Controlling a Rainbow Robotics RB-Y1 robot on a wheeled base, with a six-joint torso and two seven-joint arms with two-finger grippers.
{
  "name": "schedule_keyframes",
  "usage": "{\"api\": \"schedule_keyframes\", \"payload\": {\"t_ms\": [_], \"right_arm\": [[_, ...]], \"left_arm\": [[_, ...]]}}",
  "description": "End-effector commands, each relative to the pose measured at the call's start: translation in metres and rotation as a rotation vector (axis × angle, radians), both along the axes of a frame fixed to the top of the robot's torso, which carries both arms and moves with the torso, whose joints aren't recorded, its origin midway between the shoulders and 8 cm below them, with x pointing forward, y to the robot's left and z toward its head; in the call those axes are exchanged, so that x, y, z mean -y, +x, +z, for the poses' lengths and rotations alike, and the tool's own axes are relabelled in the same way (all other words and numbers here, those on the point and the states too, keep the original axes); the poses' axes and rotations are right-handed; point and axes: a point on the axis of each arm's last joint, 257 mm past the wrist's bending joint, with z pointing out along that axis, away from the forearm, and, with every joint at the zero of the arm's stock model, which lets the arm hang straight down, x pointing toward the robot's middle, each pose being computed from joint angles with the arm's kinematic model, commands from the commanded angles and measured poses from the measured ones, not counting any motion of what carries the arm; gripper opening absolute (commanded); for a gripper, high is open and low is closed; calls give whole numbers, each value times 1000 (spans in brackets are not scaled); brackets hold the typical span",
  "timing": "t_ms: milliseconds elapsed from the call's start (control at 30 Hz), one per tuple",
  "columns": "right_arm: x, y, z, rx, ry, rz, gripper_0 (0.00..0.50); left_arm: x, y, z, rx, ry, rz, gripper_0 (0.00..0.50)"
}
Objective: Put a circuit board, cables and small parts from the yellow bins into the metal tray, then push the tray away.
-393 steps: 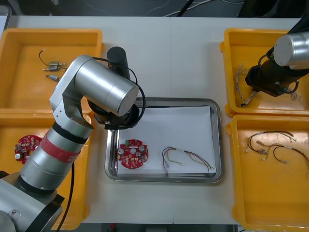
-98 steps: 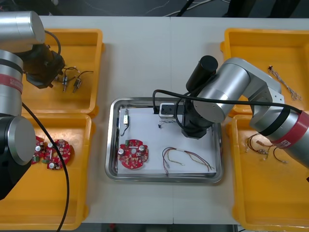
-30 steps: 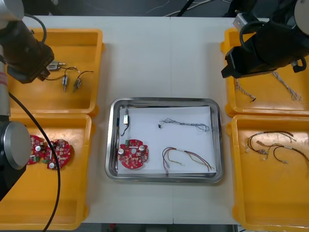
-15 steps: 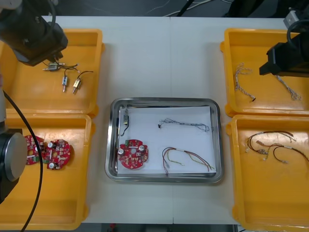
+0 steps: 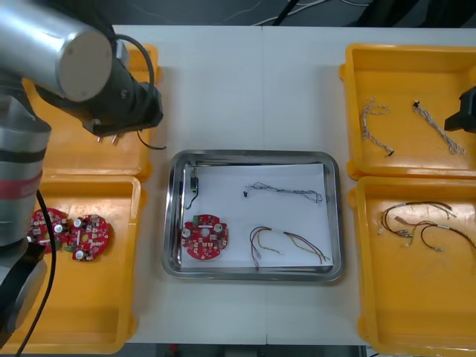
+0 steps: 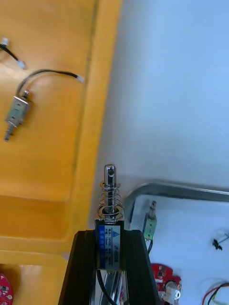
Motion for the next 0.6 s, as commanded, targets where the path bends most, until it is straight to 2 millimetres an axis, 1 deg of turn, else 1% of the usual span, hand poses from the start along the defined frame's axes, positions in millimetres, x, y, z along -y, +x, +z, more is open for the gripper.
{"api": "schedule_keyframes", "payload": {"t_ms": [33,100,200,233,267,300,333,433,467,500,600], "right_arm": [[30,-17,16,57,-76,-88,500],[31,-24,11,55,-80,-88,500],[32,-32,3,45,-80,-87,500],[32,-37,-3,37,-78,-87,500],[32,-41,-7,31,-77,-86,500],[32,-41,-7,31,-77,-86,500],[34,-47,-15,18,-80,-89,500],[36,-55,-22,7,-68,-98,500],[36,-55,-22,7,-68,-98,500],[36,-57,-24,5,-56,-102,500],[36,-60,-28,-2,-39,-109,500]], "left_arm": [[49,-28,-19,-22,-19,-66,0],[64,-38,-29,-41,-22,-78,0],[76,-46,-39,-60,-17,-84,0],[81,-50,-44,-69,-13,-86,0],[84,-52,-47,-74,-8,-86,0],[84,-52,-47,-74,-8,-86,0],[89,-57,-54,-85,3,-85,0],[96,-63,-66,-100,21,-87,0],[96,-63,-66,-100,21,-87,0],[100,-64,-71,-96,27,-90,0],[104,-61,-77,-93,28,-92,0]]}}
